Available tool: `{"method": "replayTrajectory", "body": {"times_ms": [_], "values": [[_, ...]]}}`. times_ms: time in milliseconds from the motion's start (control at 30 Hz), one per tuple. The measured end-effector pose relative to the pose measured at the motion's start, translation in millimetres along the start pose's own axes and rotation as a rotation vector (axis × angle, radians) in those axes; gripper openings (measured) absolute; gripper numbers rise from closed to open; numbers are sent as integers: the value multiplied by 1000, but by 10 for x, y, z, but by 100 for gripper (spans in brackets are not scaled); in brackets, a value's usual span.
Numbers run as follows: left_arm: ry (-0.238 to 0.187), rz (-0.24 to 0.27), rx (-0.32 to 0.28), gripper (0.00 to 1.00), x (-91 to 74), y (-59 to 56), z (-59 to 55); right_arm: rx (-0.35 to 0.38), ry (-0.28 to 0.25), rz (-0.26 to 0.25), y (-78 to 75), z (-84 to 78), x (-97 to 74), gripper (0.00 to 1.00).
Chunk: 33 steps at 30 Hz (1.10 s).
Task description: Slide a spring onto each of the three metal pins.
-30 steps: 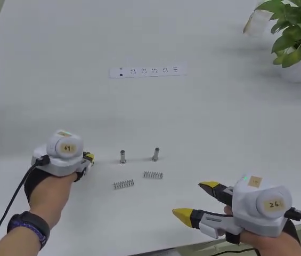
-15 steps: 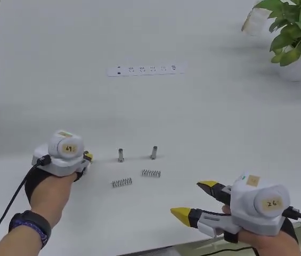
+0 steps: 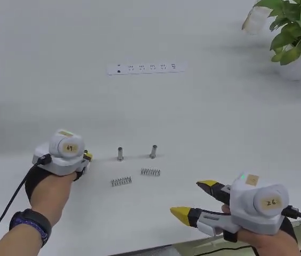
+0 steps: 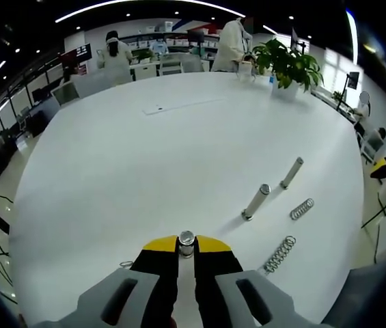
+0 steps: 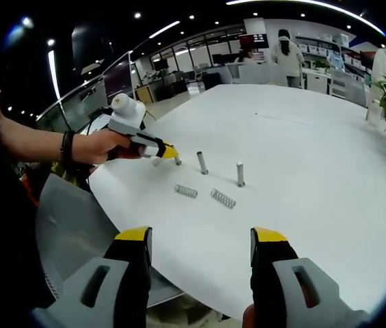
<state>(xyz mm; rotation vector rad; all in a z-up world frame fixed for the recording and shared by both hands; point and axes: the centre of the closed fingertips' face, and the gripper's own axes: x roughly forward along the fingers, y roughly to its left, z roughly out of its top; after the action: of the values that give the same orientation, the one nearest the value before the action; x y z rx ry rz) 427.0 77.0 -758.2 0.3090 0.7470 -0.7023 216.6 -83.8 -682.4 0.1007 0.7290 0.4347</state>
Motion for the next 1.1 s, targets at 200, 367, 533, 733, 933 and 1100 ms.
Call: {"method": "replayTrajectory", "body": {"times_ms": [200,367,533,733,933,1100], "values": [[15,-3,-2,0,19,-10,-42,1,4,-2,-16,-20,-12,57],[30,-14,-9,2,31,-31,-94,5,4,-5,-24,-30,-25,57],[38,-16,-14,5,33,-39,-118,4,5,-5,-23,-30,-24,57],[47,-17,-14,7,23,-35,-156,4,3,-3,-14,-22,-21,57],[57,-23,-22,10,-35,-31,-220,1,0,-1,-5,-18,-8,57],[65,-23,-24,11,-108,-32,-318,-3,-4,4,12,-4,12,57]]}}
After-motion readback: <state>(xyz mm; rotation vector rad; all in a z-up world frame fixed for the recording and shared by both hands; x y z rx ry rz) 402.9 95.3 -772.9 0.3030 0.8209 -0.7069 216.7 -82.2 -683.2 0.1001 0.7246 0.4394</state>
